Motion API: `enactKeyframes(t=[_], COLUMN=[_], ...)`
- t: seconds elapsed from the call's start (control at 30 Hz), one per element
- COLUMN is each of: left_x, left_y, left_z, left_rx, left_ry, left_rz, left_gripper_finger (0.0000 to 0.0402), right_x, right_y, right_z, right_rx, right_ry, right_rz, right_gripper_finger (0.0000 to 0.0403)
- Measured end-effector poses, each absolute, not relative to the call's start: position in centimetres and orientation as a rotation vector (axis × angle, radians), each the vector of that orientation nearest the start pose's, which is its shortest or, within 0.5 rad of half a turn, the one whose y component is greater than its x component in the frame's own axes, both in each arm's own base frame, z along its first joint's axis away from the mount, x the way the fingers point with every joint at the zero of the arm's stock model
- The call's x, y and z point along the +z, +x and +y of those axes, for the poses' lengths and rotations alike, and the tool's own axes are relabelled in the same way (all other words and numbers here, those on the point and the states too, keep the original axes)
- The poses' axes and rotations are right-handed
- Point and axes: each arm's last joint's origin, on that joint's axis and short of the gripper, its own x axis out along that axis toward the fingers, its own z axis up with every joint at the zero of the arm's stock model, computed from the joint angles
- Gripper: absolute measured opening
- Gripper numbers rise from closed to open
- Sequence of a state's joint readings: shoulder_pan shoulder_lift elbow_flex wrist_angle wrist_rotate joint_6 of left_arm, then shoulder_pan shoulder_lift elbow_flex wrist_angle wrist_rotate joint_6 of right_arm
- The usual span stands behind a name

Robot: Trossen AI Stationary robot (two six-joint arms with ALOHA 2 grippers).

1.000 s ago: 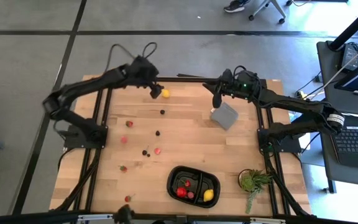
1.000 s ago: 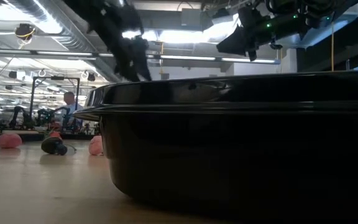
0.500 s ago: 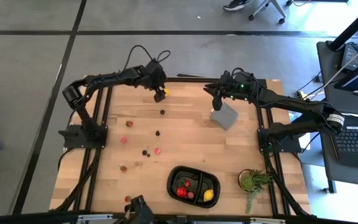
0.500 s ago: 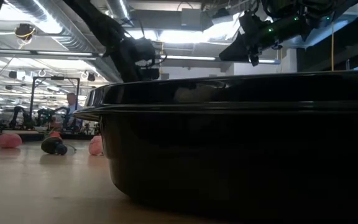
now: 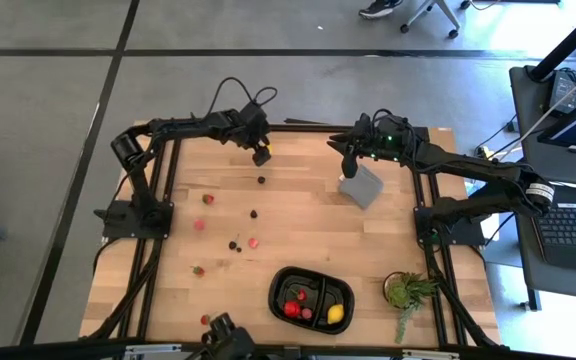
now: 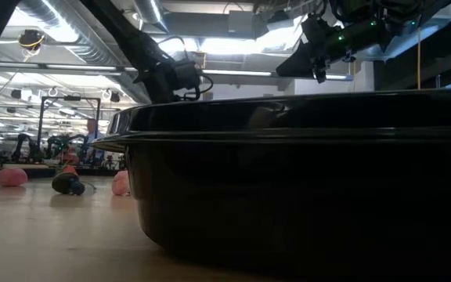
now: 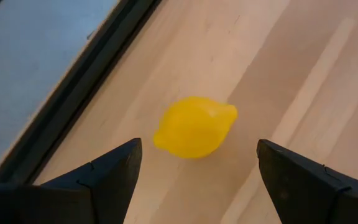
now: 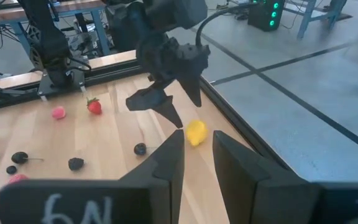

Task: Pick and placing Produce into tupperware
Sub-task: Put the lemon into the black bin

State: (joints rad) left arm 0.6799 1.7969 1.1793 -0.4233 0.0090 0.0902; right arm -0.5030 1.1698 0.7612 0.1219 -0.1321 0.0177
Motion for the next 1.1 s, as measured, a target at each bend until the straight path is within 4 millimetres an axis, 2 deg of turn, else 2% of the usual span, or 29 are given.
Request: enactKeyframes(t=[1.1], left_x=[18.6], left_y=[28.3], left_z=[22.78], left_rx=[0.555], left_ry=[-0.278], left_rz=[1.003], left_gripper_finger=[0.0308], right_x=[27.71], right_y=[22.81], right_z=[-12.11], right_rx=[-0.371], right_ry=[0.107], right_rz=[0.27], right_gripper_finger=[0.0087])
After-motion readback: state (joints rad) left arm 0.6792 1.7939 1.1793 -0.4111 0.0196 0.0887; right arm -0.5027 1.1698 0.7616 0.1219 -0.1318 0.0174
